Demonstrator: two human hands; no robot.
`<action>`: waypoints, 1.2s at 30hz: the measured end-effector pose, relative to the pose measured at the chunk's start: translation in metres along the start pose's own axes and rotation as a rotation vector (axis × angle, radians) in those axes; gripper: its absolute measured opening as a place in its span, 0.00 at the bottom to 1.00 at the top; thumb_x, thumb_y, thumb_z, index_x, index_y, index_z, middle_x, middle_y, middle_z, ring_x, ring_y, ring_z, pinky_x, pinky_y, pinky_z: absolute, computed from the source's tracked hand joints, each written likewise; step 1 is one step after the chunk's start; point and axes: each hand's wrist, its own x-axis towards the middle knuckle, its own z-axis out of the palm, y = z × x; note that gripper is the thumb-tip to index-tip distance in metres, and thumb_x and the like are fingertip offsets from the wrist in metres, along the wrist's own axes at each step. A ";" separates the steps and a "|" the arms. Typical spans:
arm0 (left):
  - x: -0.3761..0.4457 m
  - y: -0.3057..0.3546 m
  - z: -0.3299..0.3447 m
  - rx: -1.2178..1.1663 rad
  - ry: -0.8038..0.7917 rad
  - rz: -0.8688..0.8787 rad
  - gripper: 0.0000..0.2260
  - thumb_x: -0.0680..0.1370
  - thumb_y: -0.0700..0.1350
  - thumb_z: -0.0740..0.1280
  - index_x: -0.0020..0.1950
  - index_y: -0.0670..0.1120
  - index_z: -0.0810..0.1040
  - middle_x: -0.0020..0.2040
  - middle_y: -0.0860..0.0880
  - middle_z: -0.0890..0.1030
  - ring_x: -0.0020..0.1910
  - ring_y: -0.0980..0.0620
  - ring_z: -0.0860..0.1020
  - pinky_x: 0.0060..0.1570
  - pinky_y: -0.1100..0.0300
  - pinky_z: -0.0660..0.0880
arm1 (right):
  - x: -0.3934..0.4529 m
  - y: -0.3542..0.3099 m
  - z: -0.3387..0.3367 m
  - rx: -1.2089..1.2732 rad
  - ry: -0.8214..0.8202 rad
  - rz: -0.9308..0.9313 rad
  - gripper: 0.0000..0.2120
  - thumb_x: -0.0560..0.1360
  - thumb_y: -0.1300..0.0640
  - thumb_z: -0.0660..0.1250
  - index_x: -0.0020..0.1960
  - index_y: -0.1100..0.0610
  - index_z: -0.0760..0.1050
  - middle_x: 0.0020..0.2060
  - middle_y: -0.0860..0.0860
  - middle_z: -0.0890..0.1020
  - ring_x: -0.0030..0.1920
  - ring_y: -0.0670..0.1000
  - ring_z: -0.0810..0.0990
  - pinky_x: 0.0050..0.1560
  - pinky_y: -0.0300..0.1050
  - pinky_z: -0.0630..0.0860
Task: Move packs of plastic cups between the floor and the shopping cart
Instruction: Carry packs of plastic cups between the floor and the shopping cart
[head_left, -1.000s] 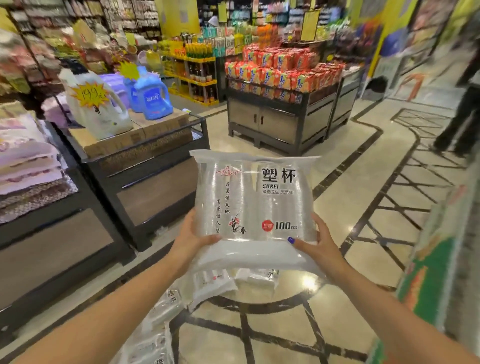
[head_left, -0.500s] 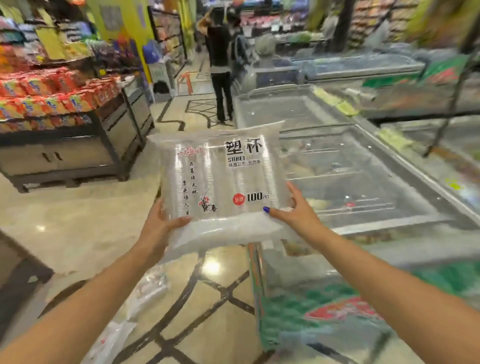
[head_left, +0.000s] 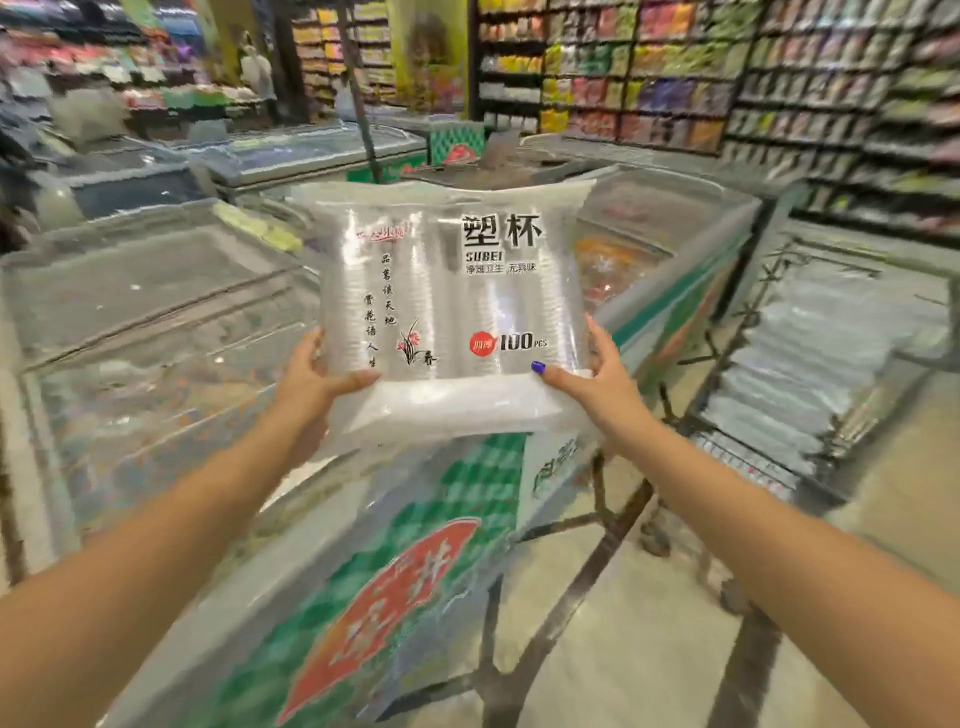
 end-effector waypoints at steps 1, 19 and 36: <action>0.011 -0.001 0.036 -0.019 -0.044 -0.004 0.42 0.63 0.30 0.73 0.75 0.43 0.62 0.65 0.43 0.77 0.53 0.49 0.80 0.47 0.59 0.80 | 0.003 0.002 -0.033 -0.002 0.044 0.006 0.44 0.69 0.55 0.78 0.77 0.46 0.56 0.61 0.46 0.77 0.56 0.46 0.80 0.52 0.39 0.80; 0.208 -0.086 0.468 0.003 -0.690 -0.104 0.48 0.62 0.39 0.81 0.77 0.49 0.60 0.71 0.51 0.68 0.63 0.53 0.69 0.62 0.54 0.69 | 0.073 0.075 -0.353 -0.064 0.688 0.168 0.52 0.60 0.43 0.81 0.76 0.41 0.56 0.69 0.45 0.71 0.64 0.52 0.76 0.64 0.60 0.75; 0.345 -0.192 0.722 0.436 -1.105 -0.189 0.62 0.50 0.60 0.82 0.77 0.53 0.54 0.75 0.48 0.65 0.70 0.42 0.68 0.68 0.39 0.66 | 0.172 0.204 -0.531 0.026 0.873 0.385 0.46 0.71 0.62 0.75 0.79 0.46 0.50 0.66 0.45 0.73 0.54 0.37 0.80 0.49 0.35 0.79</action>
